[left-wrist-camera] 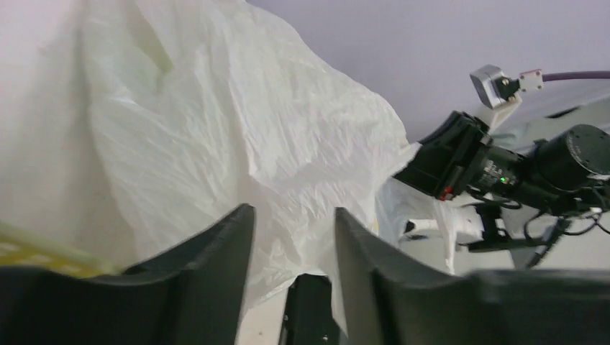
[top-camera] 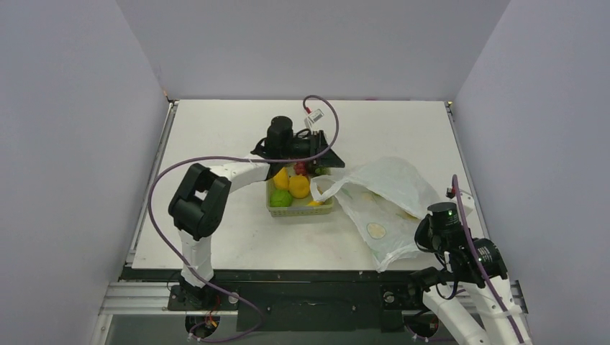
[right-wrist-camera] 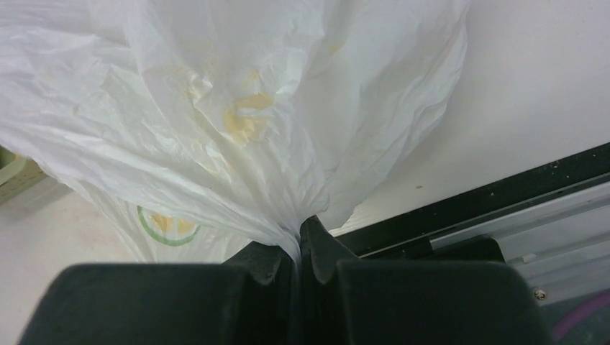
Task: Take the fake fruits out of the plastic bag
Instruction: Adjust the plastic bag at the center of the board.
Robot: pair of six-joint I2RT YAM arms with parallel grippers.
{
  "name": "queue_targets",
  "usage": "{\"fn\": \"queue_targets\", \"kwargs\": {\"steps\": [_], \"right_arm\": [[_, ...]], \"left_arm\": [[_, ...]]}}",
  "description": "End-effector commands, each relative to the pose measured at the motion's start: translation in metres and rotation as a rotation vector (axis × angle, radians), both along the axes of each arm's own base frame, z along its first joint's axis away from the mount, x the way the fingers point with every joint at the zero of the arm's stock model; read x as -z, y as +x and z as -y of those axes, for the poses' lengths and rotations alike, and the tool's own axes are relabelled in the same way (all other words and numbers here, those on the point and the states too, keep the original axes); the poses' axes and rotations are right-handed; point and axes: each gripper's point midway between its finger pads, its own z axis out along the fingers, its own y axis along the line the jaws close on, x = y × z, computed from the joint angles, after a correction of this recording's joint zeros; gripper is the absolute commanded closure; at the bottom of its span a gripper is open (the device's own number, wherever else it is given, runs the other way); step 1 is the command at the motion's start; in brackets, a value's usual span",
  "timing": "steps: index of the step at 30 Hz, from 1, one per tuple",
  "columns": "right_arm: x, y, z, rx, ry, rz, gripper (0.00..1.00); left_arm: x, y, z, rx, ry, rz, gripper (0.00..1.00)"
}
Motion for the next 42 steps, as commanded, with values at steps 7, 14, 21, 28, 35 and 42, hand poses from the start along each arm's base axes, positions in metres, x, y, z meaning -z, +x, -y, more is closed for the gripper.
{"fn": "queue_targets", "kwargs": {"steps": [7, 14, 21, 28, 35, 42], "right_arm": [[-0.017, -0.003, 0.004, -0.010, -0.006, 0.049, 1.00], [-0.026, 0.003, -0.010, -0.048, 0.057, 0.076, 1.00], [-0.032, 0.007, -0.017, -0.073, 0.087, 0.097, 1.00], [-0.031, 0.004, -0.021, -0.089, 0.103, 0.093, 1.00], [-0.030, 0.003, -0.028, -0.138, 0.118, 0.083, 1.00], [-0.038, 0.015, -0.057, -0.252, 0.212, 0.094, 1.00]], "left_arm": [[-0.060, -0.011, -0.055, -0.251, 0.206, 0.331, 0.37], [-0.069, -0.118, -0.038, -0.250, 0.256, 0.528, 0.35], [-0.062, -0.161, 0.003, -0.451, 0.264, 0.607, 0.45], [-0.036, -0.149, 0.041, -0.577, 0.293, 0.589, 0.55], [-0.002, -0.130, 0.064, -0.677, 0.310, 0.575, 0.54], [0.005, -0.109, 0.096, -0.676, 0.290, 0.616, 0.42]]}}
